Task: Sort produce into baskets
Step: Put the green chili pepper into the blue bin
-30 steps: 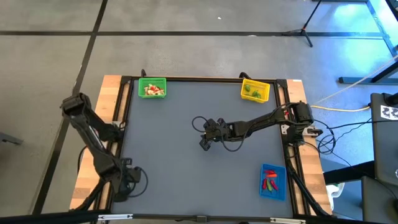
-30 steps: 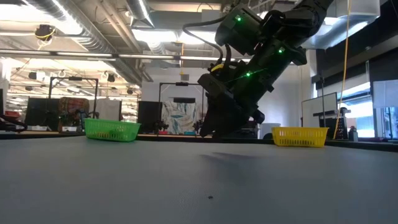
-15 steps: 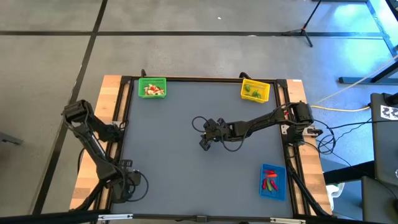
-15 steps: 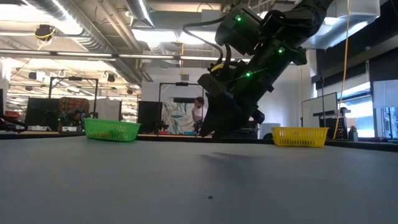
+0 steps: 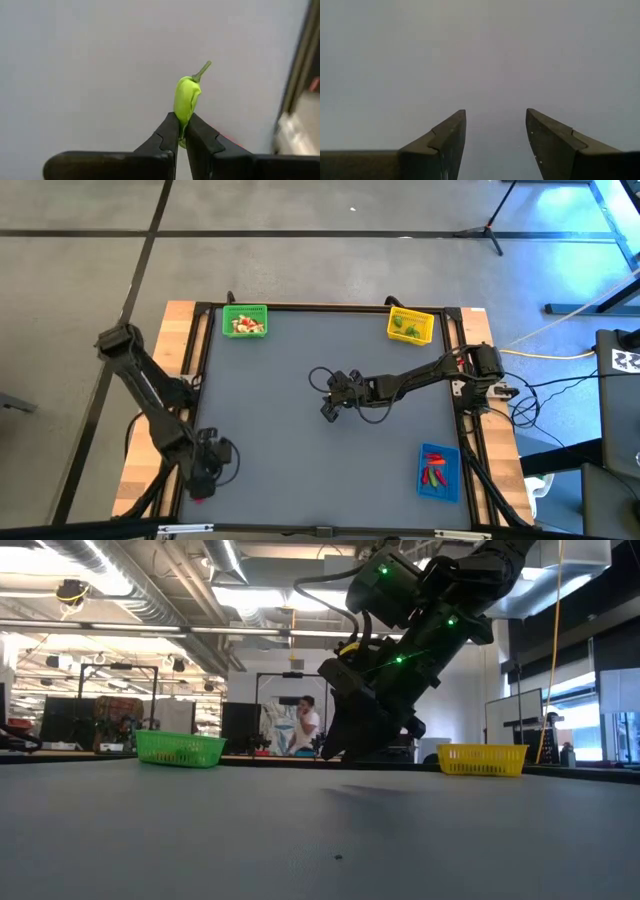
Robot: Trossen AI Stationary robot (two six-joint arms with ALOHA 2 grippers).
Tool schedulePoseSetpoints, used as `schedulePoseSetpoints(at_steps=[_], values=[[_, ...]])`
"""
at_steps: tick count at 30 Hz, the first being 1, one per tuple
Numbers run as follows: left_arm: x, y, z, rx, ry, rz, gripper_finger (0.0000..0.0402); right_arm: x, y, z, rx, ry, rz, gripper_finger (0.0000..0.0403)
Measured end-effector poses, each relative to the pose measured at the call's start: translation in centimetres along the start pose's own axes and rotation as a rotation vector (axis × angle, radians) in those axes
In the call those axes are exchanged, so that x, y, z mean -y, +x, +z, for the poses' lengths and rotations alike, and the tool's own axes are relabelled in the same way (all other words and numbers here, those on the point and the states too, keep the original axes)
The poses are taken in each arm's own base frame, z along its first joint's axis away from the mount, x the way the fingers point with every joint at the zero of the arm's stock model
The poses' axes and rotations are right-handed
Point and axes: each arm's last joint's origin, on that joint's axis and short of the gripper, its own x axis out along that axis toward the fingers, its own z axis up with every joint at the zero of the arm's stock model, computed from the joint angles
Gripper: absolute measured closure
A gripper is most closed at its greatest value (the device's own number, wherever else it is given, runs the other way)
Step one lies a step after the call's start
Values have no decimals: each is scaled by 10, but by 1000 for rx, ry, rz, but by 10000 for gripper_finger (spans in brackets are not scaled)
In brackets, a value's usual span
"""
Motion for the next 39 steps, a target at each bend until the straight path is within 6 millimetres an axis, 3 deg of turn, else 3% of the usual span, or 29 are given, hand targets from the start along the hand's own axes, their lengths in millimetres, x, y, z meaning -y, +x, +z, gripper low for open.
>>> schedulePoseSetpoints(at_steps=[5,15,26,32,39], values=[[-17,-30,19,229,-109,-15,375,0,0,0,0,0,0,196],[-65,-70,50,604,-240,146,369,0,0,0,0,0,0,196],[-104,-80,79,686,-333,314,368,0,0,0,0,0,0,196],[-102,-86,95,750,-206,243,372,-7,-1,2,23,-76,70,196],[-90,-83,114,838,-107,182,378,-51,-30,18,244,-240,387,196]])
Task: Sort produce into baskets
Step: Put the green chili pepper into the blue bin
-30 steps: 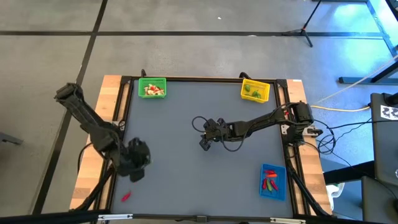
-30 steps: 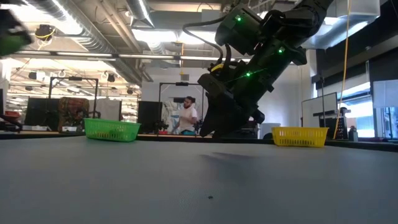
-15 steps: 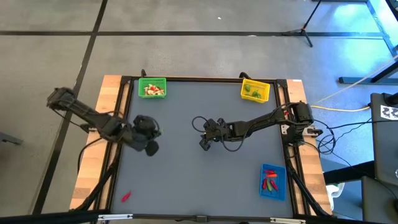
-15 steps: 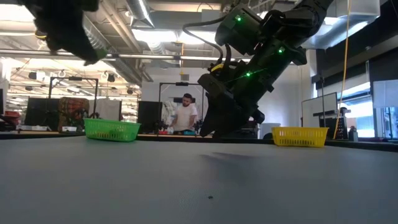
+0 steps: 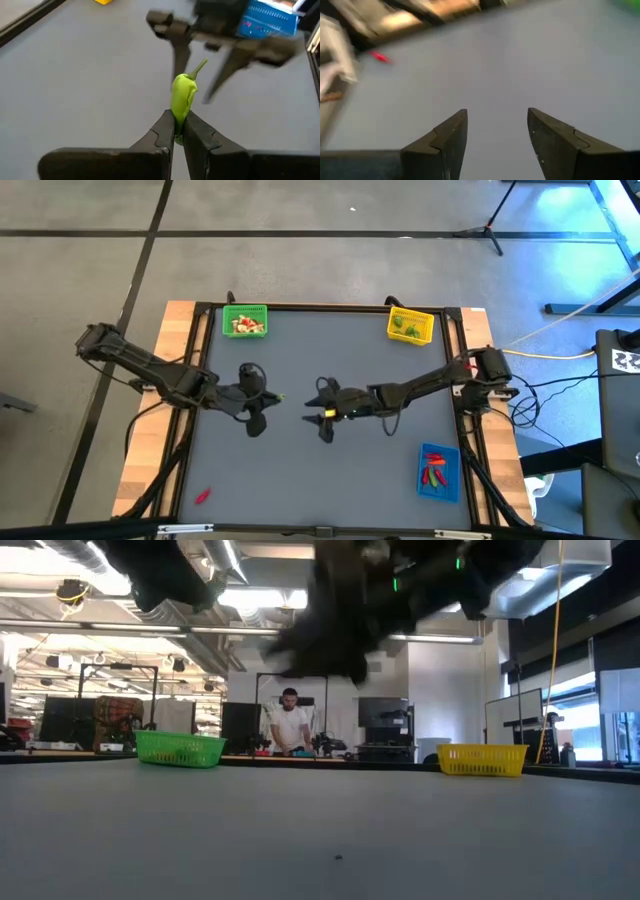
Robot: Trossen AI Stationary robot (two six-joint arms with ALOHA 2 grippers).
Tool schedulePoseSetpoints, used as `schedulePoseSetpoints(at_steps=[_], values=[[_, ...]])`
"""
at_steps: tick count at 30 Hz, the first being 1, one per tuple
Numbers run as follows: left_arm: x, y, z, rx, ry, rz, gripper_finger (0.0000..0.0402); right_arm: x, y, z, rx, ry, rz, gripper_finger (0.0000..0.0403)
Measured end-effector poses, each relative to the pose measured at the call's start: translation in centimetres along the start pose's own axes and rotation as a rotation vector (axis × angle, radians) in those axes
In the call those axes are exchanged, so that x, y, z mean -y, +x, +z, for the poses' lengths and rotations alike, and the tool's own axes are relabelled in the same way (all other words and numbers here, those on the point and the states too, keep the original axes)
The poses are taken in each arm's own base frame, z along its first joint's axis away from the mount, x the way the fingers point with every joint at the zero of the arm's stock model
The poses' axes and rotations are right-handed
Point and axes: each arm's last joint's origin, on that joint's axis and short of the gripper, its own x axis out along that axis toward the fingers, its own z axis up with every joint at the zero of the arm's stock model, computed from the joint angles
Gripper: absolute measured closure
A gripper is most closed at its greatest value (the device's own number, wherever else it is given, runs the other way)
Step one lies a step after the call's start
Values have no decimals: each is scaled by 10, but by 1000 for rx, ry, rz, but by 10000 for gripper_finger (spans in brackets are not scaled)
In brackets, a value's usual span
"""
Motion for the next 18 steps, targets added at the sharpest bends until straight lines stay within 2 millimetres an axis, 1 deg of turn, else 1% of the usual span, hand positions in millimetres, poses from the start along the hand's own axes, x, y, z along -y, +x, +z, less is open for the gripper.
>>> schedulePoseSetpoints(at_steps=[4,8,11,15,18], values=[[9,12,-2,-7,44,-22,373,-27,-11,23,174,-98,71,196],[19,23,-5,-10,110,-64,372,-44,-15,40,252,-157,74,196],[26,28,-5,16,149,-87,375,-50,-16,49,270,-156,81,196],[31,29,-5,40,168,-111,373,-48,-15,47,227,-165,57,196],[33,28,-4,54,162,-121,370,-49,-15,47,212,-169,78,198]])
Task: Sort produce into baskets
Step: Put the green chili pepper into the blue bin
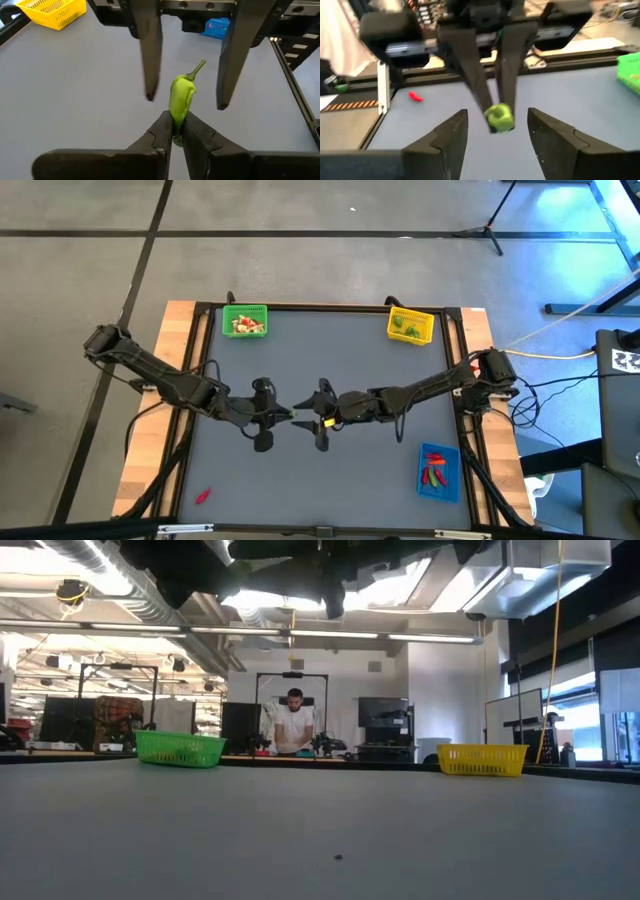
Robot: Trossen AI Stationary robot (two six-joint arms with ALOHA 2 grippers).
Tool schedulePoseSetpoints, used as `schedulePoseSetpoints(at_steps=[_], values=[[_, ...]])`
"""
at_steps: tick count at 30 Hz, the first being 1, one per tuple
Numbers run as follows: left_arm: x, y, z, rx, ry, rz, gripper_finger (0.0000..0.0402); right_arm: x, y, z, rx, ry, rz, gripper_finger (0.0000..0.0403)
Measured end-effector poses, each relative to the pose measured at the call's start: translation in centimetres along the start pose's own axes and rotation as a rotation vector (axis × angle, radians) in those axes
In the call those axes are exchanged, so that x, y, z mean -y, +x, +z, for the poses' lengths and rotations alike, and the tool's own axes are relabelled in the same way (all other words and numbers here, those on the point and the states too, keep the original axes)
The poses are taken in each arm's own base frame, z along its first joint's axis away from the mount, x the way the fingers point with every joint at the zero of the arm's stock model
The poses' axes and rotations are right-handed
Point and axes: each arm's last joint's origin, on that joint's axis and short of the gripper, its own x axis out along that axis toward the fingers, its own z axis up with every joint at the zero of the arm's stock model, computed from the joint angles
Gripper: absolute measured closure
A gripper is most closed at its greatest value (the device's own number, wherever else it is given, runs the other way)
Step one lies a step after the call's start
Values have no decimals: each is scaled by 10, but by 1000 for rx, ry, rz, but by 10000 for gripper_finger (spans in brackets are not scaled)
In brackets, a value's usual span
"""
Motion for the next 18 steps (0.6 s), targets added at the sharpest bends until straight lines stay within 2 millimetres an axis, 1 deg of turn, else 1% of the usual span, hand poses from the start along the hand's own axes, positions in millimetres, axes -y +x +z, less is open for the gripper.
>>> schedulePoseSetpoints(at_steps=[2,4,6,11,13,15,18], values=[[0,0,0,-1,1,-1,370,-1,0,0,-2,0,17,209],[0,0,0,-2,2,0,369,-1,0,2,16,4,24,230],[0,0,-1,-4,3,0,369,-1,0,2,20,3,24,260],[0,0,-1,-7,4,1,368,0,0,0,0,-1,19,353],[0,0,-1,-8,-2,1,368,0,0,0,0,-2,18,384],[0,0,-1,-7,-19,1,368,0,0,1,4,-8,20,391],[0,0,-1,-11,-15,3,366,0,0,0,2,-26,19,377]])
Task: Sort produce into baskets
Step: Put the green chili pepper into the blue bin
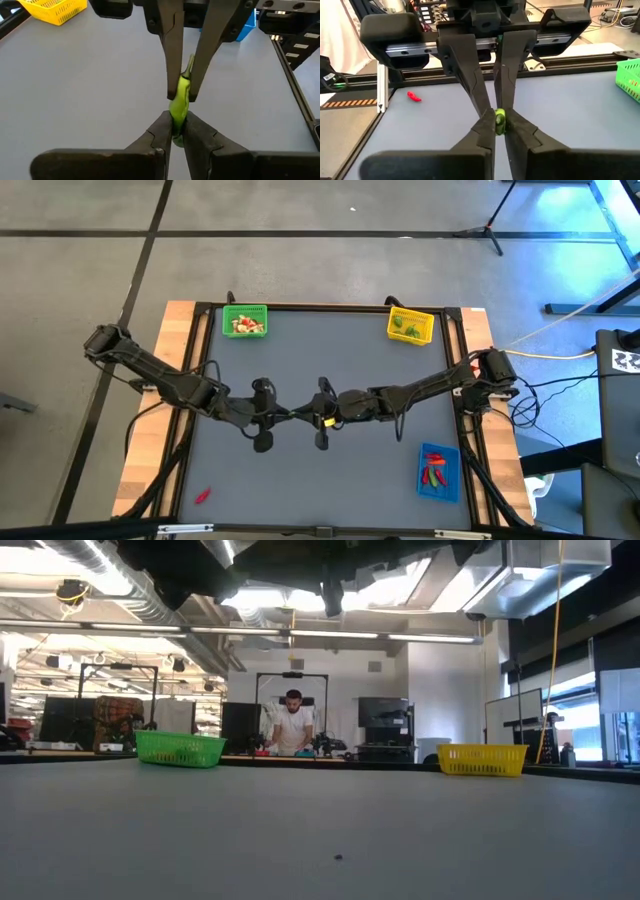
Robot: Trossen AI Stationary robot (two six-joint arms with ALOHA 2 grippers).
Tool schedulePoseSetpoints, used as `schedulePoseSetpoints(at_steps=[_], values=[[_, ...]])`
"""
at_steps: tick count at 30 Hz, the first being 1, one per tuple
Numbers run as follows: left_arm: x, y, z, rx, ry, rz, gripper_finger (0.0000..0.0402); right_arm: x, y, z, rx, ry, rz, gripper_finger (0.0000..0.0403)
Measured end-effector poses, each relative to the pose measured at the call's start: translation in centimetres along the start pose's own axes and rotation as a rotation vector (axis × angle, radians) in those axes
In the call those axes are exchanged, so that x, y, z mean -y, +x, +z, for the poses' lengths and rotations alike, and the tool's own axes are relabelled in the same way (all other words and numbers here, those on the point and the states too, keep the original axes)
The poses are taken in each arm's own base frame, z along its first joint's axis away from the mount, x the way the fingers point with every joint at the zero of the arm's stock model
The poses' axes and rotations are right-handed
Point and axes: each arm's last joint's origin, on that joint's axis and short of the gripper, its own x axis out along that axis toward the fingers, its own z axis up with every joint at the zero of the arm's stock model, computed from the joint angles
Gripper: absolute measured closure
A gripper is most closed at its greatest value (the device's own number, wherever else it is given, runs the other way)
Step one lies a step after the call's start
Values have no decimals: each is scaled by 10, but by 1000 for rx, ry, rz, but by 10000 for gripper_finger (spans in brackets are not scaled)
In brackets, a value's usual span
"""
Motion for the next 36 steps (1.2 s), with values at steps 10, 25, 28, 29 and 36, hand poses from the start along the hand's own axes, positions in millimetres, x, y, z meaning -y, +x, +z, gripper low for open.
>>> schedulePoseSetpoints(at_steps=[10,25,28,29,36], values=[[-1,-1,-3,-31,3,14,254,-18,-23,16,-150,-66,27,391],[-2,1,-7,-18,13,45,227,-94,-117,15,-778,57,7,374],[-5,3,-15,-40,-7,55,227,-108,-137,3,-929,104,2,376],[-5,3,-17,-46,-18,58,227,-112,-144,-1,-988,123,2,377],[-7,5,-24,-61,-41,65,227,-138,-187,-19,-1174,232,-136,381]])
